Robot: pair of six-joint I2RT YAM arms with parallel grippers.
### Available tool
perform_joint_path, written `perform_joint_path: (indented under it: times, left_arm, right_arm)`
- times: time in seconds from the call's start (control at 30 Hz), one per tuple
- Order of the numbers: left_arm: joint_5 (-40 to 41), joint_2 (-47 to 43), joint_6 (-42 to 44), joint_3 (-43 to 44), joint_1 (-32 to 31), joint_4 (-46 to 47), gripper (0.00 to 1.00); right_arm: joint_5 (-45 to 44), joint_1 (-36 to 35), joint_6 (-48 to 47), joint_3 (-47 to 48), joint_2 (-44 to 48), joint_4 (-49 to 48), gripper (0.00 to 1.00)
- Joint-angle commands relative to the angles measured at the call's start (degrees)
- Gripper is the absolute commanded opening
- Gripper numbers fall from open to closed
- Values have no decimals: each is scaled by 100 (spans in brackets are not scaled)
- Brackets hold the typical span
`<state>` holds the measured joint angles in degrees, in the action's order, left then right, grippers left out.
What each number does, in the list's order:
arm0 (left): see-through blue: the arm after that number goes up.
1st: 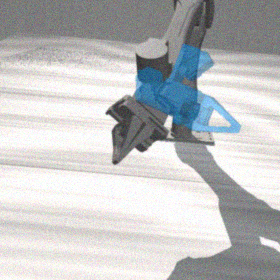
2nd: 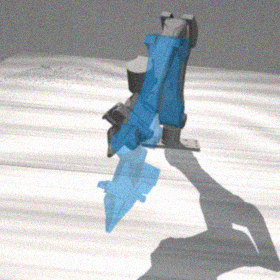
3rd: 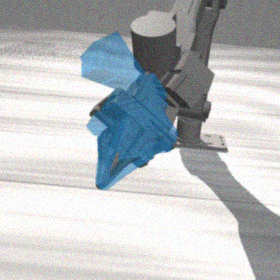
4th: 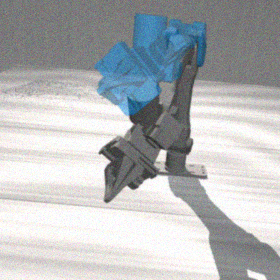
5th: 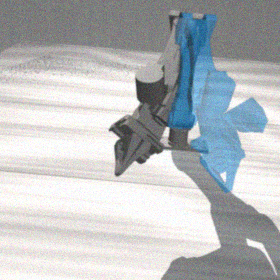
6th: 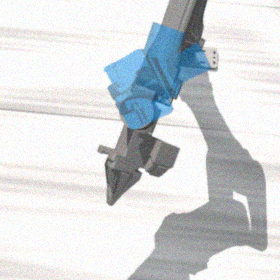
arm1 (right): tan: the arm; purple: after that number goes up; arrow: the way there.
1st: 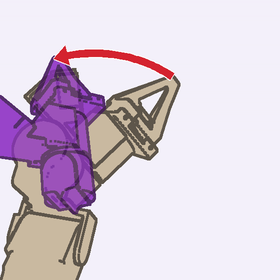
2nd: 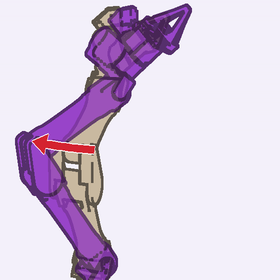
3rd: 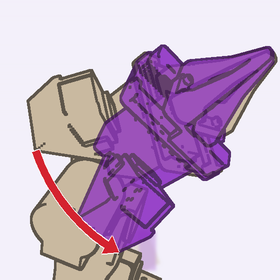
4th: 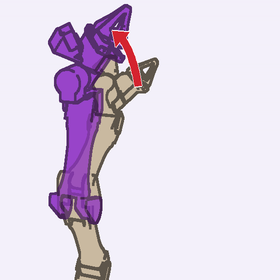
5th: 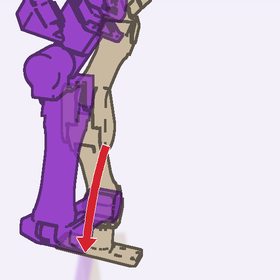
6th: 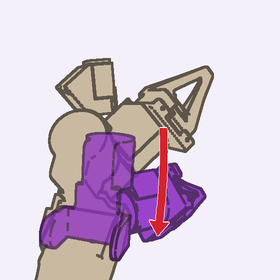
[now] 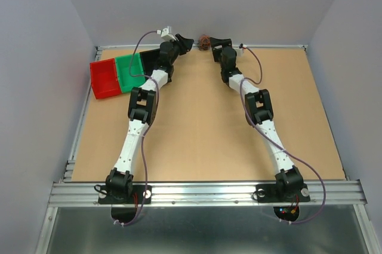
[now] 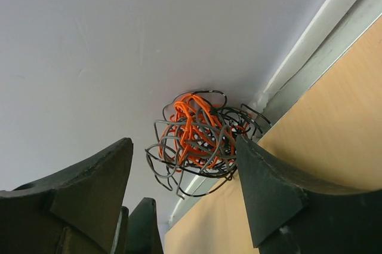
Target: Untangle the cables
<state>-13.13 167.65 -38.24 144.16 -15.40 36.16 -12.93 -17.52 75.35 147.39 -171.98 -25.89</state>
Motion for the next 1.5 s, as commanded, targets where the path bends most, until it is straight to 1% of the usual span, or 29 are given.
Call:
perform_joint_path:
  times: [0.0,0.2,0.63,0.73,0.77,0.83,0.87,0.97,1.0,1.03,1.07,1.13,1.17,1.23,1.3,1.33,1.37,1.4,1.47]
  left_arm:
    - [-94,-75,-228,341,-51,233,51]
    - [-147,-66,-175,367,-86,295,50]
    - [-32,-75,-123,332,-69,409,48]
    - [-50,-101,-114,306,-51,409,47]
    - [-58,-93,-114,297,-42,409,47]
    - [-67,-119,-131,262,-25,409,47]
    - [-59,-128,-149,201,-16,409,47]
    - [-94,-145,-193,183,10,444,47]
    - [-94,-128,-210,183,19,453,47]
    - [-102,-136,-210,183,19,471,47]
    - [-103,-136,-176,183,19,479,47]
    - [-111,-145,-158,183,19,497,47]
    - [-120,-145,-158,183,19,497,47]
    - [-129,-128,-158,174,19,523,47]
    - [-138,-128,-149,174,28,541,47]
    - [-146,-128,-149,165,28,567,47]
    - [-146,-128,-140,174,28,576,47]
    - [-146,-136,-114,174,28,611,47]
    - [-138,-145,-43,183,28,629,47]
  right_arm:
    - [-149,-15,138,387,-177,22,74]
    - [-175,-59,234,431,-248,14,78]
    - [-359,-182,428,527,-371,49,78]
    - [-351,-199,489,536,-397,102,74]
    - [-307,-199,533,597,-415,128,70]
    - [-246,-199,559,615,-424,189,67]
    - [-202,-199,594,580,-407,181,63]
    - [-70,-217,603,563,-354,199,57]
    - [-52,-234,586,554,-354,181,51]
    - [-78,-252,569,554,-336,172,49]
    - [-130,-261,568,528,-327,146,44]
    - [-183,-278,551,528,-319,93,37]
    - [-227,-278,559,527,-327,32,31]
    - [-263,-261,560,563,-345,-30,29]
    - [-254,-252,542,536,-318,-91,23]
    - [-254,-261,542,519,-318,-127,18]
    - [-254,-252,542,519,-310,-136,8]
    - [-280,-252,542,510,-301,-162,2]
    - [-272,-252,568,501,-318,-197,1]
